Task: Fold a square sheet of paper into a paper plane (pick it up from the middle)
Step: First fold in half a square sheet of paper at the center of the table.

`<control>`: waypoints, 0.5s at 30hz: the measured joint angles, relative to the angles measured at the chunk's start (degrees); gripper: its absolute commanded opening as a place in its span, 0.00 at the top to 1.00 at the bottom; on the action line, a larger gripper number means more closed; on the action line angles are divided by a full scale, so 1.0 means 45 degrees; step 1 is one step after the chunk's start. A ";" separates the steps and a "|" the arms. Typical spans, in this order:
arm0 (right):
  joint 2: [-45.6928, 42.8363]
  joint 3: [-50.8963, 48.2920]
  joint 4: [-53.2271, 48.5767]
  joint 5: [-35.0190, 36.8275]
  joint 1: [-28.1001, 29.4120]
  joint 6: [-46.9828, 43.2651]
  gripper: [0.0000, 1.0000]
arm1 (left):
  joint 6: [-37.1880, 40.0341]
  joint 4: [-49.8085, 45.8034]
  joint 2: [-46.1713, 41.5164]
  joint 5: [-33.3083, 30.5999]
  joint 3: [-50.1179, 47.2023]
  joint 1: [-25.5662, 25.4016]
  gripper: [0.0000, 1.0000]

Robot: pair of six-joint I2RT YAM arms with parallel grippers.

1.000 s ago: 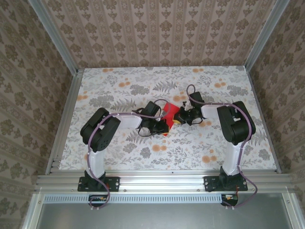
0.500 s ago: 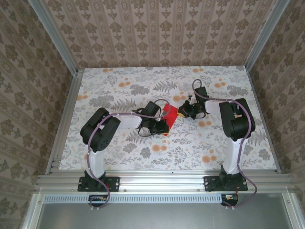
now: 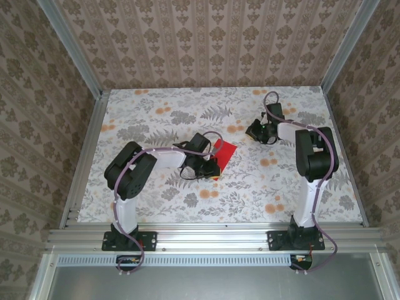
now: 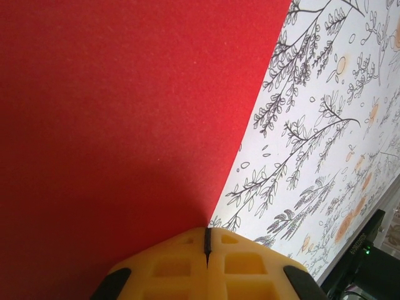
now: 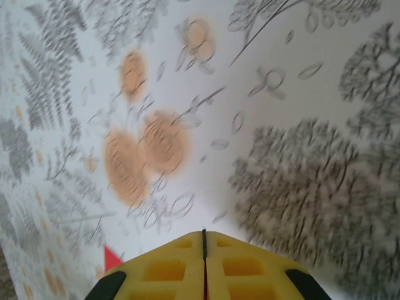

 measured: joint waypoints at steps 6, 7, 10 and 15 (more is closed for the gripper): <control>-0.2443 -0.1729 0.0015 -0.0398 0.1175 -0.0024 0.92 | 0.0000 -0.0301 0.0000 -0.0034 0.0117 0.0000 1.00; -0.2618 -0.1972 0.0058 -0.0505 0.1481 -0.0015 0.92 | 0.0000 -0.0321 0.0000 -0.0034 0.0126 -0.0005 1.00; -0.2555 -0.2472 0.0117 -0.0835 0.2239 0.0097 0.92 | 0.0000 -0.0427 0.0000 -0.0073 0.0180 -0.0010 1.00; -0.1651 -0.2667 0.0185 -0.1336 0.2822 0.0316 0.92 | 0.0000 -0.0563 0.0005 -0.0102 0.0248 -0.0024 0.99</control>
